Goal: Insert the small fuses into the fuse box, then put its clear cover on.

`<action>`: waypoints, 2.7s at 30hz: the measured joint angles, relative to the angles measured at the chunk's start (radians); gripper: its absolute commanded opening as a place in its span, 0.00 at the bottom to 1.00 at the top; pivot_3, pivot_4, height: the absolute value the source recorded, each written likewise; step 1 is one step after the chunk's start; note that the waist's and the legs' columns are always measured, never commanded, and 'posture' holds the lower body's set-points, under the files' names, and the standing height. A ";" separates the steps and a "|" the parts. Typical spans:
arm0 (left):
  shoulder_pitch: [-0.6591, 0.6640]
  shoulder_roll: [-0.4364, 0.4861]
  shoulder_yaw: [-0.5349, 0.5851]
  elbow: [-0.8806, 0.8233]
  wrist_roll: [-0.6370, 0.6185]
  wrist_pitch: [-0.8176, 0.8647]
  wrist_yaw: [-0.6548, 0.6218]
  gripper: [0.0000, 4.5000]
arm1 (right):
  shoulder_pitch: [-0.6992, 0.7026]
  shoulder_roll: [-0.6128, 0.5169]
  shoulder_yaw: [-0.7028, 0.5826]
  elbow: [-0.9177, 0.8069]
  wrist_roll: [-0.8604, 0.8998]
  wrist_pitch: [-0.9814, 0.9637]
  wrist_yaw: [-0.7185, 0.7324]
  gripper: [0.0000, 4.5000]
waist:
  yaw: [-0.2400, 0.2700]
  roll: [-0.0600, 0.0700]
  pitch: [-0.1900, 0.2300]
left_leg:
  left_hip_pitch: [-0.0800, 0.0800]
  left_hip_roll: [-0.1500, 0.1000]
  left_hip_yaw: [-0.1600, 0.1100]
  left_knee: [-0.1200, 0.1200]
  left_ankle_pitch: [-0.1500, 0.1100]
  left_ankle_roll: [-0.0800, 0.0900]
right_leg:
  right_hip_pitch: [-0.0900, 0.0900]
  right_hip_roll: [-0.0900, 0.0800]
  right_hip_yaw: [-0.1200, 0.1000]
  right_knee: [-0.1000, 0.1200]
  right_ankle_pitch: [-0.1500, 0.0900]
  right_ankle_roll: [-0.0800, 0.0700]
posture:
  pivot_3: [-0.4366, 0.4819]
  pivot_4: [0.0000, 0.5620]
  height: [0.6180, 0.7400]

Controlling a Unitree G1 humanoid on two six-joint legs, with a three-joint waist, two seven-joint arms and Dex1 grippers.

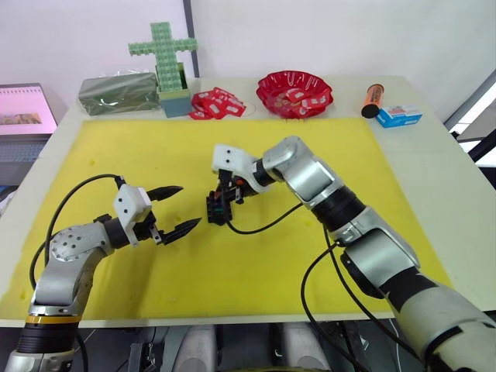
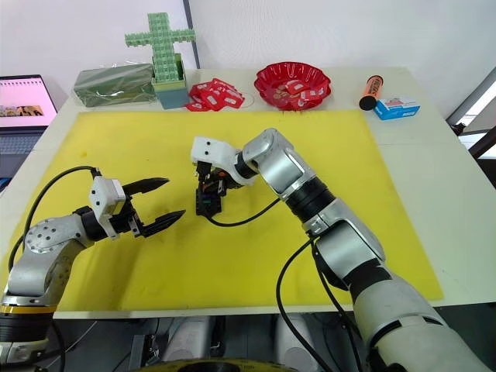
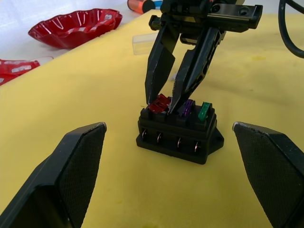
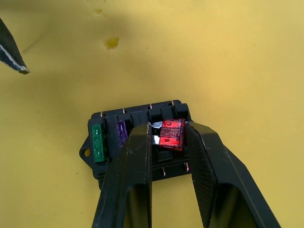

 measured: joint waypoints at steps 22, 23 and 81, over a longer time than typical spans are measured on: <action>-0.001 0.004 0.000 0.000 0.001 0.000 -0.001 1.00 | 0.000 -0.012 0.000 -0.031 -0.005 0.010 0.014 0.00 | 0.001 0.000 0.000 | 0.000 0.000 0.000 0.000 0.000 0.000 | 0.000 0.000 0.000 0.000 0.000 0.000 | 0.48 0.27 1.00; -0.002 0.006 0.000 0.000 0.001 0.000 -0.002 1.00 | 0.000 -0.014 -0.001 -0.034 0.000 0.020 0.018 0.00 | 0.001 0.000 0.000 | 0.000 0.000 0.000 0.000 0.000 0.000 | 0.000 0.000 0.000 0.000 0.000 0.000 | 0.48 0.27 1.00; -0.011 0.010 -0.003 -0.017 0.001 0.002 -0.001 1.00 | 0.000 -0.050 0.052 -0.070 -0.053 -0.042 0.052 0.12 | 0.001 0.000 0.000 | 0.000 0.000 0.000 0.000 0.000 0.000 | 0.000 0.000 0.000 0.000 0.000 0.000 | 0.48 0.27 1.00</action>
